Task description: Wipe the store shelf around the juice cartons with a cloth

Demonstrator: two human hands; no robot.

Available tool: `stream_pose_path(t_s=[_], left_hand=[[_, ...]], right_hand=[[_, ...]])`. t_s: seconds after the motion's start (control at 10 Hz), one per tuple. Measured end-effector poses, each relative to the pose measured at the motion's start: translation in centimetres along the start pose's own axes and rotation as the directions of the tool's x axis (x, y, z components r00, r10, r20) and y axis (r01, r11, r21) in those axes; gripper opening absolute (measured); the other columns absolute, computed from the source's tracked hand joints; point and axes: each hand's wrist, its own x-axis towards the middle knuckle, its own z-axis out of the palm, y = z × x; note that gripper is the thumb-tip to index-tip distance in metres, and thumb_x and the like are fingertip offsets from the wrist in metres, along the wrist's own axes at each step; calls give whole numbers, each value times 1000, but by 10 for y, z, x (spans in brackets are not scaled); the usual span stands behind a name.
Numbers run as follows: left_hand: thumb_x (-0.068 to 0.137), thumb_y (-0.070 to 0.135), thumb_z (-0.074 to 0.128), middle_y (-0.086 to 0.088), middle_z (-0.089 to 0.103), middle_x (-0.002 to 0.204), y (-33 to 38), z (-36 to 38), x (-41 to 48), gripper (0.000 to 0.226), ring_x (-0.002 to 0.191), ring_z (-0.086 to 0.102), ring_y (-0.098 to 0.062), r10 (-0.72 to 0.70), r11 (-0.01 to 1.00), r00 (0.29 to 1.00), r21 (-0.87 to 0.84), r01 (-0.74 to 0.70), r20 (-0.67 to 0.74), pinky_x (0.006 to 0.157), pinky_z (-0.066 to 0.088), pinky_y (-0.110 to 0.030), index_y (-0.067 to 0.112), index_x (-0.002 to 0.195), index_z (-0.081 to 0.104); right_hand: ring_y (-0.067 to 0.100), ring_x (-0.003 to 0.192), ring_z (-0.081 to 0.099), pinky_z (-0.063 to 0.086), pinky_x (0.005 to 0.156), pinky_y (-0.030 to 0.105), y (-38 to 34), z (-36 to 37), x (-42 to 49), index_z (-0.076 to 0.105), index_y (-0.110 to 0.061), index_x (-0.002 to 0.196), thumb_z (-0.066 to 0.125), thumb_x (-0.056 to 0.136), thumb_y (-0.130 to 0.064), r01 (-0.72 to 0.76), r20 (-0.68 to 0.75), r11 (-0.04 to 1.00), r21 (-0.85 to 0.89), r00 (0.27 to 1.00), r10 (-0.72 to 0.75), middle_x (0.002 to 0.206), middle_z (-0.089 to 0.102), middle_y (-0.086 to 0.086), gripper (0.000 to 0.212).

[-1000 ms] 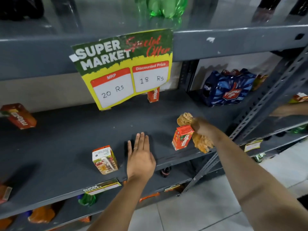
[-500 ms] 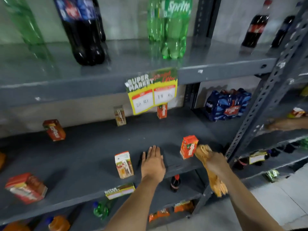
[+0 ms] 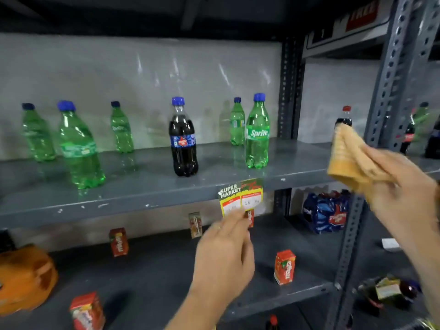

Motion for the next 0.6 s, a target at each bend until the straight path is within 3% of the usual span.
stream_pose_path(t_s=[0.1,0.2,0.3,0.4,0.5,0.6], left_hand=[[82,17,55,-3,65,126,5,-39,56,30,119,59,-17,50,992,990,124,-34,-130,98,44,-30,14,109,68],[82,16,54,-6,63,129,4,-54,92,33,122,57,-20,38,975,985,221,0,-167,102,42,-32,10,113,66],[85,16,53,-6,57,136,1,-50,109,36,126,52,-21,-45,972,988,222,78,-148,105,40,-34,10,119,62],[87,17,52,-6,51,142,-1,-39,113,40,133,45,-20,-78,961,990,257,106,-116,112,30,-31,10,126,58],[86,18,51,-8,48,144,-2,-31,113,45,135,42,-22,-78,947,992,305,103,-95,115,28,-34,9,129,55],[85,19,50,-10,41,149,1,-40,132,50,141,33,-24,-59,921,990,374,105,-132,116,30,-40,8,135,48]], right_hand=[[22,120,55,41,102,26,-11,30,52,59,-22,129,51,80,10,-93,283,996,-7,955,91,133,59,2,59],[20,99,57,45,88,30,-11,52,80,57,-17,131,61,80,-38,-268,745,956,-118,613,264,119,63,6,56],[18,120,50,33,110,37,-5,54,85,46,-27,140,53,69,-76,-327,851,936,-133,446,277,140,50,0,87],[18,147,16,10,119,35,-7,46,90,23,-26,150,36,92,-59,-369,884,925,-89,399,244,159,18,-3,68],[16,148,11,8,119,32,-2,49,84,18,-28,151,27,94,-58,-309,914,948,-82,355,194,161,11,-4,65],[16,147,18,14,118,37,-5,39,96,21,-35,150,25,84,-74,-220,906,976,-5,412,97,160,14,-8,76]])
